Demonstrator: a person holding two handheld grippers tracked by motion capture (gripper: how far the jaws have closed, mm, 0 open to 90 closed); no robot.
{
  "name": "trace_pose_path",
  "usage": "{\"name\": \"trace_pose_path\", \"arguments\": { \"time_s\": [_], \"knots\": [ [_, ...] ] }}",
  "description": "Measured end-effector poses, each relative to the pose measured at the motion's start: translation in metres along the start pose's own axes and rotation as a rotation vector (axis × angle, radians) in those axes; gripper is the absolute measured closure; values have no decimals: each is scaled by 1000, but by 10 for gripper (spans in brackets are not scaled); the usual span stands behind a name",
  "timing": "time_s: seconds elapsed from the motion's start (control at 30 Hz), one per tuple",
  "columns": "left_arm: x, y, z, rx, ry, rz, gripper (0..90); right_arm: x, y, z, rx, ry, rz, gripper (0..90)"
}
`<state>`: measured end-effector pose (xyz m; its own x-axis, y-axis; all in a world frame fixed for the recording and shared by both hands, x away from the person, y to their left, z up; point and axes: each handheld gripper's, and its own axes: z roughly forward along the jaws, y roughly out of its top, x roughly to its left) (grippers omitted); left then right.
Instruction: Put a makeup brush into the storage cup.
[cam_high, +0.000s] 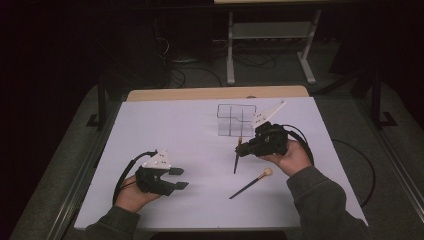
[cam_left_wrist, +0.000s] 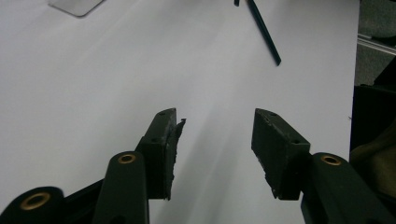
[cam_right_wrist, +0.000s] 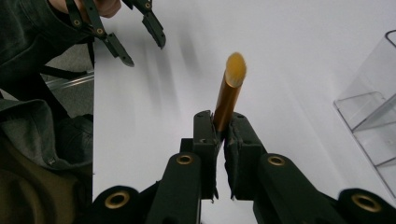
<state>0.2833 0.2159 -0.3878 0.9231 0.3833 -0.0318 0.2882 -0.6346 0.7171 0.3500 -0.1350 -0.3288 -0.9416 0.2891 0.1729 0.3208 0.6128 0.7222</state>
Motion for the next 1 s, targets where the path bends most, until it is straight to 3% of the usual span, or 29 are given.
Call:
{"name": "trace_pose_path", "arguments": {
  "time_s": [0.53, 1.0],
  "knots": [
    [10, -16, -7, -17, 47, -54, 412, -14, -2, -10, 0, -35, 16, 825],
    [14, -21, -14, -39, 67, -80, 398, -31, 12, -17, 11, -51, 31, 825]
  ]
}}
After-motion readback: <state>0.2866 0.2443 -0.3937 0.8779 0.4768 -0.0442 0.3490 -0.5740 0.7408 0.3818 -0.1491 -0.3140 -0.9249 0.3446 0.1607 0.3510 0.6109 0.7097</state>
